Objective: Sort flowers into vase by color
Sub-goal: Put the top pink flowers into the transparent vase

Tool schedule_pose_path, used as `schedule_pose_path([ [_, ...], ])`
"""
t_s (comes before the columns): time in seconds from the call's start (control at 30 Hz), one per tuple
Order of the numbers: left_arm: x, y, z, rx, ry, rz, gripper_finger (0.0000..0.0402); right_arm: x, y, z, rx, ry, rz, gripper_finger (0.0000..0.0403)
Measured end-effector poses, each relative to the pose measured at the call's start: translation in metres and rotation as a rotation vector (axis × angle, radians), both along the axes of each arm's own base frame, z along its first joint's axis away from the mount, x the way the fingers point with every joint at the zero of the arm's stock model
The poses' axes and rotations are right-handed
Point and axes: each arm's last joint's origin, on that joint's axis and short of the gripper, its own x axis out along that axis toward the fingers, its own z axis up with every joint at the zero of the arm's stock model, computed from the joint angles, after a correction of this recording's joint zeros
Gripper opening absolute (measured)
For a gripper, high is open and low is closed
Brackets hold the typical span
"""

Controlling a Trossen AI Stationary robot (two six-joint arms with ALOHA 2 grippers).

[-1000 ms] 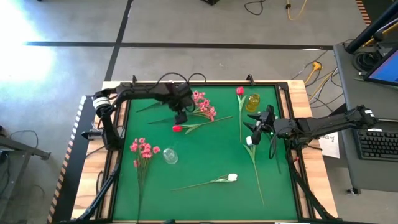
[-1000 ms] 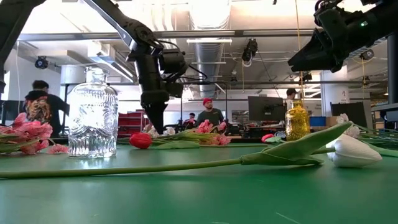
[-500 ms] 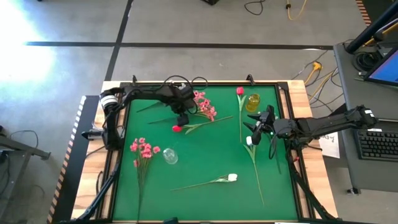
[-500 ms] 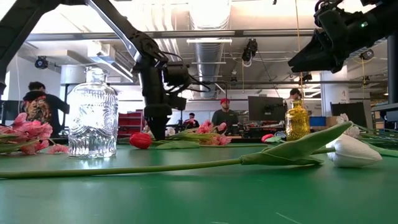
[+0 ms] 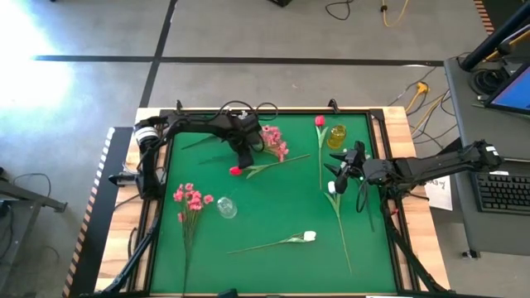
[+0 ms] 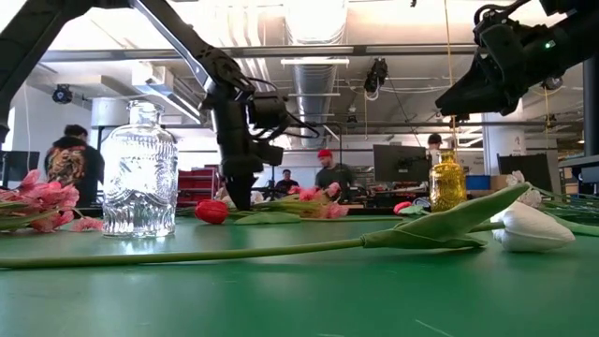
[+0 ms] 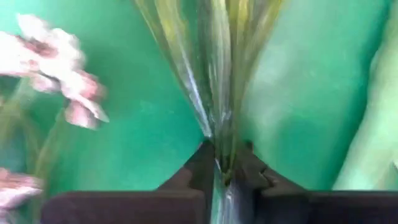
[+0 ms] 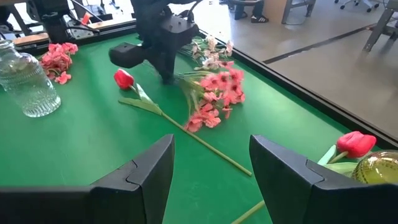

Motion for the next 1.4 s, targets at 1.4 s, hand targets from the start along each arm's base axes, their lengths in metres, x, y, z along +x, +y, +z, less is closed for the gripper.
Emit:
schedule_pose_path([
  [1.4,-0.107,-0.217,0.189,0.360,-1.284,0.100,0.0000,0.002,0.001,0.002,0.001,-0.020,0.039,0.0201],
])
